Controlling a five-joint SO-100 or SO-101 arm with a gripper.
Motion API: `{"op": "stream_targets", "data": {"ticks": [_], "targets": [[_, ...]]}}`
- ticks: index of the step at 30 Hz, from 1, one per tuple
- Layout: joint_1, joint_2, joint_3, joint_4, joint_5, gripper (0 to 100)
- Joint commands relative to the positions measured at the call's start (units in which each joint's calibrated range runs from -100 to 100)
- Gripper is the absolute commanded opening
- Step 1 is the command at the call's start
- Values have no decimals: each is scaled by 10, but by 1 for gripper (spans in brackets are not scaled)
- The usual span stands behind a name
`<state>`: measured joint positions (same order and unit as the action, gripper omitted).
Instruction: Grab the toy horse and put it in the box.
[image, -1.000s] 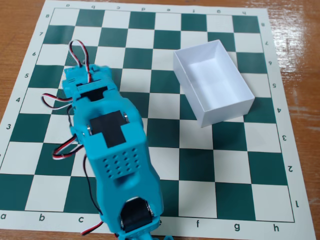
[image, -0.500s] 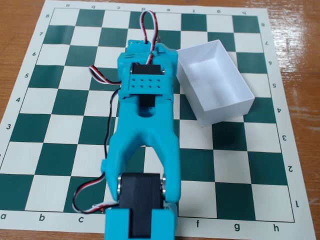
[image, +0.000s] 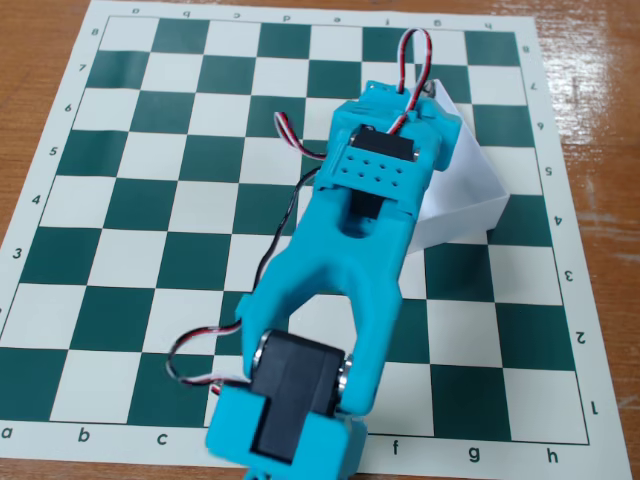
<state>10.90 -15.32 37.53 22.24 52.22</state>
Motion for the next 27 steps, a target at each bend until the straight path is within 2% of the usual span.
{"op": "stream_targets", "data": {"ticks": [1,12,18,22,25,27], "targets": [[27,24,-57,-17,2,0],[64,105,-63,-86,4,1],[61,121,-63,-115,4,14],[52,128,-64,-124,4,28],[42,121,-58,-124,1,27],[34,95,-50,-95,-2,23]]}}
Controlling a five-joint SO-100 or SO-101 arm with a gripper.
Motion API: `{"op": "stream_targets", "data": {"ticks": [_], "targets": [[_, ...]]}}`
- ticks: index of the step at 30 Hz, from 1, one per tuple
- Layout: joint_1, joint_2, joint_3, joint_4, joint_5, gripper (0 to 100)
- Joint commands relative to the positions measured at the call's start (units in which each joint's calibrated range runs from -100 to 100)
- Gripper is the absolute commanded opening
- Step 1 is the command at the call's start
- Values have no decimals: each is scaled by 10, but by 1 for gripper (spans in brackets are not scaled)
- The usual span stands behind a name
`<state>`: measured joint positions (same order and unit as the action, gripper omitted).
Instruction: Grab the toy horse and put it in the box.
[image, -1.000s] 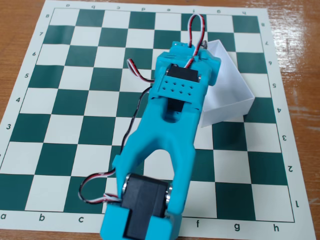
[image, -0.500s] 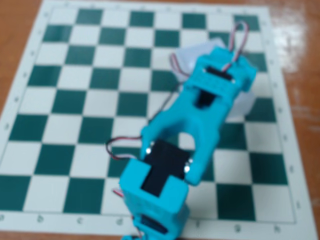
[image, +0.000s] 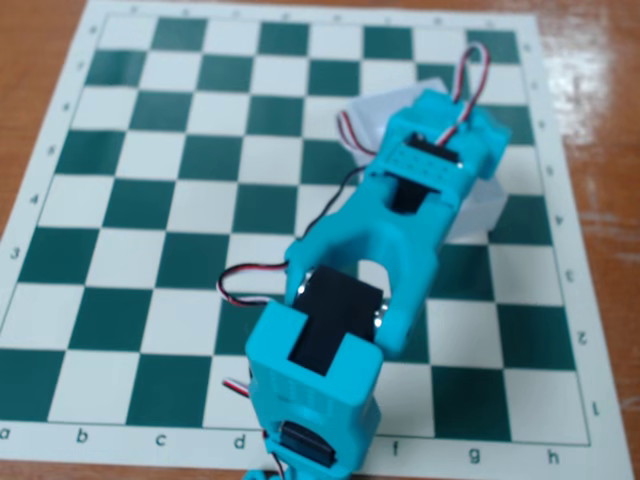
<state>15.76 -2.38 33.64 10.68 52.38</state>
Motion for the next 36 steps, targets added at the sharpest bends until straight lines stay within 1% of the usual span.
{"op": "stream_targets", "data": {"ticks": [1,2,5,6,9,18,28,36], "targets": [[-20,-51,-4,38,-8,23],[-24,-73,8,53,-10,20],[-43,-142,37,122,-17,6],[-50,-166,48,145,-19,3],[-74,-239,91,189,-27,0],[-154,-500,286,270,-41,0],[-183,-816,503,382,-41,0],[-180,-945,550,499,-45,0]]}}
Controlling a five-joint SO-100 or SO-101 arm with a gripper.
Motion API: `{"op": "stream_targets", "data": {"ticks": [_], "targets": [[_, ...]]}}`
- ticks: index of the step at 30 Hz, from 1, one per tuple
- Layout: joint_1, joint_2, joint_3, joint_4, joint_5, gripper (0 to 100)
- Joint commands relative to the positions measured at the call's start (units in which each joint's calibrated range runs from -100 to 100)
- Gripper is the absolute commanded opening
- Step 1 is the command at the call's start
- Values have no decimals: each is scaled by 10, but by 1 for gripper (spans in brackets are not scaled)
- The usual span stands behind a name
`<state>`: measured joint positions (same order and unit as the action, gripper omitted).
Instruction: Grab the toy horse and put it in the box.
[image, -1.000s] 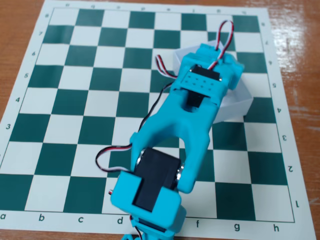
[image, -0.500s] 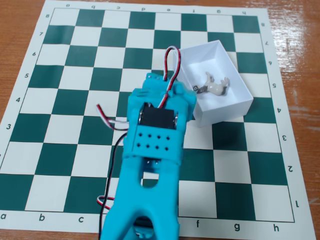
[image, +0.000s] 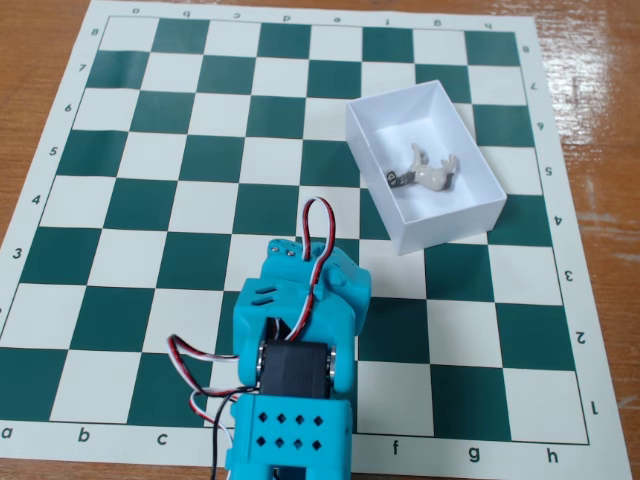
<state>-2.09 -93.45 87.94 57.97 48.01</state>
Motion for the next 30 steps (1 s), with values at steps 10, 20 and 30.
{"op": "stream_targets", "data": {"ticks": [10,20,30], "targets": [[21,-65,53,102,-6,0],[29,-66,103,191,-7,0],[33,-66,121,183,-5,0]]}}
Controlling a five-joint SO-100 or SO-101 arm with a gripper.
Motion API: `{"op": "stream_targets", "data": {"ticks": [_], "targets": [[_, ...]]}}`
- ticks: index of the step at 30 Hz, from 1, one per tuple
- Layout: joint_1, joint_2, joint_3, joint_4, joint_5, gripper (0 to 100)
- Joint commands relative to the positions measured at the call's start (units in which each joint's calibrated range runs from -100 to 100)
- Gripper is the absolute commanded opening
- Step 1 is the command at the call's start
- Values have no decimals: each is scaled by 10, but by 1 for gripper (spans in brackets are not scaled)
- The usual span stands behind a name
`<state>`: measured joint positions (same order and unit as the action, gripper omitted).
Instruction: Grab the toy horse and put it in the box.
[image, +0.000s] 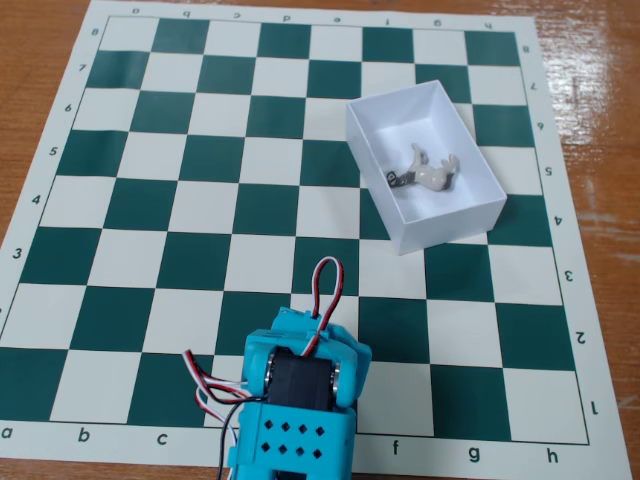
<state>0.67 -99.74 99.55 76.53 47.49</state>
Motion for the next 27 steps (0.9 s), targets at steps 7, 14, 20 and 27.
{"op": "stream_targets", "data": {"ticks": [7,14,20,27], "targets": [[0,-3,5,-4,-2,0],[2,-3,5,-5,-3,0],[4,-3,5,-5,-3,0],[4,-3,5,-5,-3,0]]}}
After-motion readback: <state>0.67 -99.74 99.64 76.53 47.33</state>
